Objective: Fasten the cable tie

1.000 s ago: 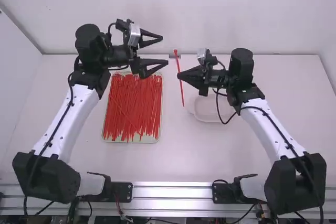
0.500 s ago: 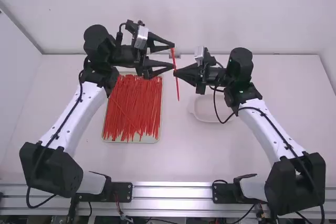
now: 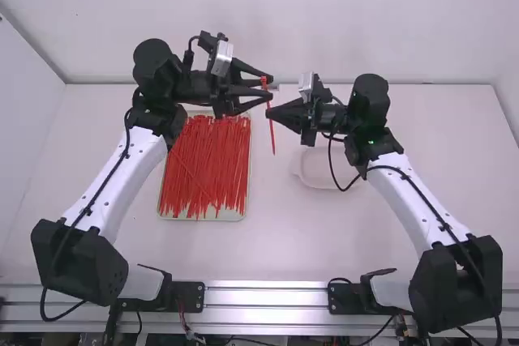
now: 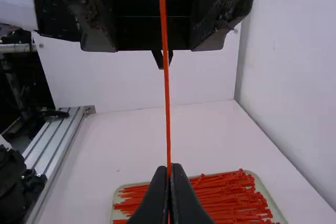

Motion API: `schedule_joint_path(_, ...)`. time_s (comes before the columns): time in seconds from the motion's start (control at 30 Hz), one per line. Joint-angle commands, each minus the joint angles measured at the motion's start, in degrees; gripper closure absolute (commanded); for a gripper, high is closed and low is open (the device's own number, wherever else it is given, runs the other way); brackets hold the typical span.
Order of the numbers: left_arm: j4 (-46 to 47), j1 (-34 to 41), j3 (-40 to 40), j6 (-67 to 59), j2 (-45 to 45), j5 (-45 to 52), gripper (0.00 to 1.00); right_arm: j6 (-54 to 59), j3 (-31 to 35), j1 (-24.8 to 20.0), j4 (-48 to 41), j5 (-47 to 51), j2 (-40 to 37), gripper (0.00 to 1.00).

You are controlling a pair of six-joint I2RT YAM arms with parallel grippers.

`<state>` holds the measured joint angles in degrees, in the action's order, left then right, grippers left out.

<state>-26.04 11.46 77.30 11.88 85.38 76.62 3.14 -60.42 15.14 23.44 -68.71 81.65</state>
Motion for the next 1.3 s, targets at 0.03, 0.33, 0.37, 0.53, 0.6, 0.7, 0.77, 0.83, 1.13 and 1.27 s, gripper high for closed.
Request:
schedule_joint_path(0.03, -0.2, 0.1, 1.1, 0.3, -0.3, -1.6, 0.66, -0.3, -1.9, -0.5, 0.4, -0.7, -0.3, 1.00)
schedule_joint_path(0.33, -0.2, 0.1, 1.1, 0.7, -0.3, -2.5, 0.76, -0.3, -1.9, -0.2, 1.7, -0.7, -0.3, 1.00)
schedule_joint_path(0.37, -0.2, 0.1, 1.1, 0.7, -0.3, -2.6, 0.77, -0.3, -1.9, -0.5, 1.9, -0.7, -0.3, 1.00)
schedule_joint_path(0.53, -0.7, 0.1, 1.1, 0.8, -0.3, -2.6, 0.77, -0.3, -1.9, -0.3, 1.9, -0.3, -0.3, 1.00)
schedule_joint_path(0.6, -1.0, 0.1, 1.1, 0.8, -0.3, -2.6, 0.78, -0.3, -1.9, -0.4, 1.9, -0.3, -0.3, 1.00)
schedule_joint_path(0.7, -1.5, 0.1, 1.1, 0.7, -0.3, -2.6, 0.78, -0.3, -1.9, -0.5, 2.2, -0.3, -0.3, 1.00)
schedule_joint_path(0.77, -1.5, 0.1, 1.1, 0.7, -0.3, -2.7, 0.78, -0.3, -1.9, -0.5, 2.3, -0.3, -0.3, 1.00)
schedule_joint_path(0.83, -1.5, 0.1, 1.1, 0.8, -0.3, -2.7, 0.78, -0.2, -1.9, -0.5, 2.3, -0.3, -0.3, 1.00)
schedule_joint_path(1.13, -4.3, 0.1, 1.1, 2.7, -0.3, -2.7, 0.80, -0.3, -1.9, -0.5, 3.8, -0.3, -0.3, 1.00)
schedule_joint_path(1.27, -6.8, 0.1, 1.1, 5.1, -0.3, -2.8, 0.87, -0.3, -1.9, -0.4, 3.8, 1.3, -0.3, 1.00)
